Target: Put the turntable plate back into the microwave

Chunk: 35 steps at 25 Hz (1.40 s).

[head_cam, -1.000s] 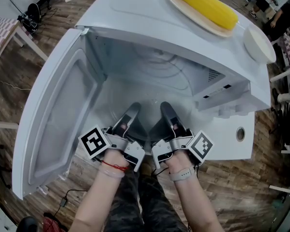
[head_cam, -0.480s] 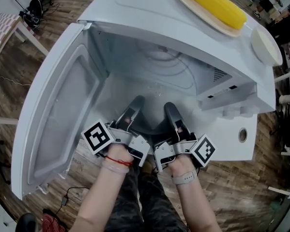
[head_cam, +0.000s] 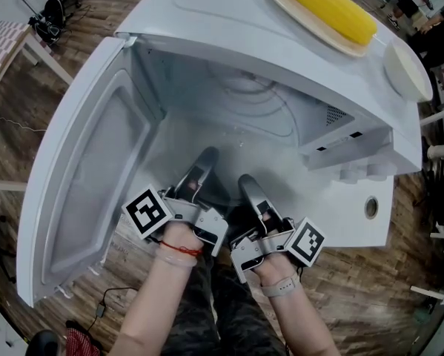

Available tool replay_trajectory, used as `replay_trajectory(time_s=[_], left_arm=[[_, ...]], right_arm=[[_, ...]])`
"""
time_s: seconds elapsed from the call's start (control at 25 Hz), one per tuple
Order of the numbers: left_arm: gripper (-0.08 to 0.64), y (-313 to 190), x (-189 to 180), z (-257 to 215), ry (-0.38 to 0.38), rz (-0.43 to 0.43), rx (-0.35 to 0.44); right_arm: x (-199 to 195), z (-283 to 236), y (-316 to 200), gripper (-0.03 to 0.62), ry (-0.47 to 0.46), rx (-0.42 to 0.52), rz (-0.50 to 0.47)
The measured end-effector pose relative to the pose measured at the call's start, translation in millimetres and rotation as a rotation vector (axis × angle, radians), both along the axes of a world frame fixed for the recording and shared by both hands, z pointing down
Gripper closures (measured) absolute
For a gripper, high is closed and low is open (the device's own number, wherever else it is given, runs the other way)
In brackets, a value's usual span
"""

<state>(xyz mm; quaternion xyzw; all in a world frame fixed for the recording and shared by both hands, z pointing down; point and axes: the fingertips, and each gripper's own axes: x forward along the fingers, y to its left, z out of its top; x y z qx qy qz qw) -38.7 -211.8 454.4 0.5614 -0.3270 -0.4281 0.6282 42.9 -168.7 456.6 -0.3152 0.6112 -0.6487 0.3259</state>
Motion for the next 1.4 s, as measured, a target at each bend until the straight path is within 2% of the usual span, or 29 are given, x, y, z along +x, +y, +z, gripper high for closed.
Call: replay_trajectory(time_s=[0.36,0.84,1.4], left_arm=[[0.529,-4.5,-3.1,-2.9,-0.01,-0.014,0.014],[0.529,-18.1,-4.0,-5.0,-0.027,-0.016,0.018],[0.529,-27.1,2.7,-9.2,-0.063,0.03,0.061]], right_arm=[[-2.5,-0.2,0.8,0.538,-0.003,0.0,-0.004],[-2.1,-4.0,-11.9,0.552,0.029,0.056,0.009],[3.0,-1.9,-18.4,0.552,0.011,0.071,0.057]])
